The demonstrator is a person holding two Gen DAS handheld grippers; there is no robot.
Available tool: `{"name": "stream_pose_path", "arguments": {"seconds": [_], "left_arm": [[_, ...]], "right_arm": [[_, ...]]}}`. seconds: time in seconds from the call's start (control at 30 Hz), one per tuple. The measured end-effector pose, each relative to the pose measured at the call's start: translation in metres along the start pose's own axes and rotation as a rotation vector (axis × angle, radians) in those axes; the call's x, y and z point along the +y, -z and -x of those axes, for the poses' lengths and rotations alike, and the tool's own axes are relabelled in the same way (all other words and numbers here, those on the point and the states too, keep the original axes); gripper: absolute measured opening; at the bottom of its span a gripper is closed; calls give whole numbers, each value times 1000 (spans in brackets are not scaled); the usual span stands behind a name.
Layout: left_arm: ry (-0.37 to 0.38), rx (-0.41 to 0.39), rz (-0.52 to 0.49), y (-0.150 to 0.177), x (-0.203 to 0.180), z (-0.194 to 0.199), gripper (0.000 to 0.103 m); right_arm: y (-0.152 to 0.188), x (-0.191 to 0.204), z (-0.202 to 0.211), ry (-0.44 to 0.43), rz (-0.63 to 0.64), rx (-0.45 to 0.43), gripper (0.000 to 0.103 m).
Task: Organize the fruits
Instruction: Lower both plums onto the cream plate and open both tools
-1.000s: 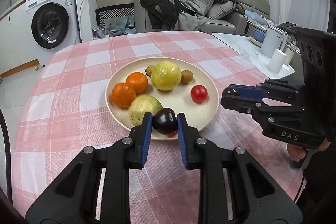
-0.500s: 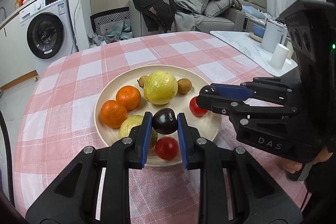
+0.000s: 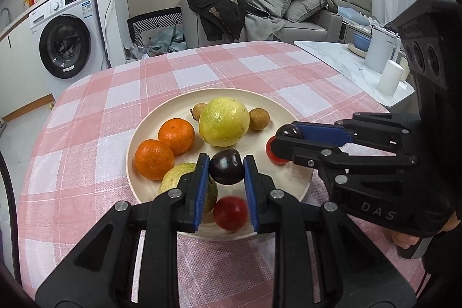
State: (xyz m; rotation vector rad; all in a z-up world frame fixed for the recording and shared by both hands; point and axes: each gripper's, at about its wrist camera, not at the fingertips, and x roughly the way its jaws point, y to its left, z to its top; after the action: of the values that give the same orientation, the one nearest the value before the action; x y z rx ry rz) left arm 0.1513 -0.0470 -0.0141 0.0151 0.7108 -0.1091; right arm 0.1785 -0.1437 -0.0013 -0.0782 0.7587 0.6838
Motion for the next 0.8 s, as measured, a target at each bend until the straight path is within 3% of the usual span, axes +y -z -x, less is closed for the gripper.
{"name": "stream_pose_path", "arguments": {"seconds": [0.37,0.53,0.7,0.8], "left_arm": [[-5,1,-18,2,-5,0,21],[-11,0,-25,3,-6,1,21],[-20,-9,-11,6,-2,7,23],[-31,-29,-5,10,2,15,38]], "right_arm": [[0,2,1,19,11,-14,26],[0,-1,4,37,6,-23,34],[3,-3,14,51,18,-52,64],[6,-2,20,52,36,-66,79]]}}
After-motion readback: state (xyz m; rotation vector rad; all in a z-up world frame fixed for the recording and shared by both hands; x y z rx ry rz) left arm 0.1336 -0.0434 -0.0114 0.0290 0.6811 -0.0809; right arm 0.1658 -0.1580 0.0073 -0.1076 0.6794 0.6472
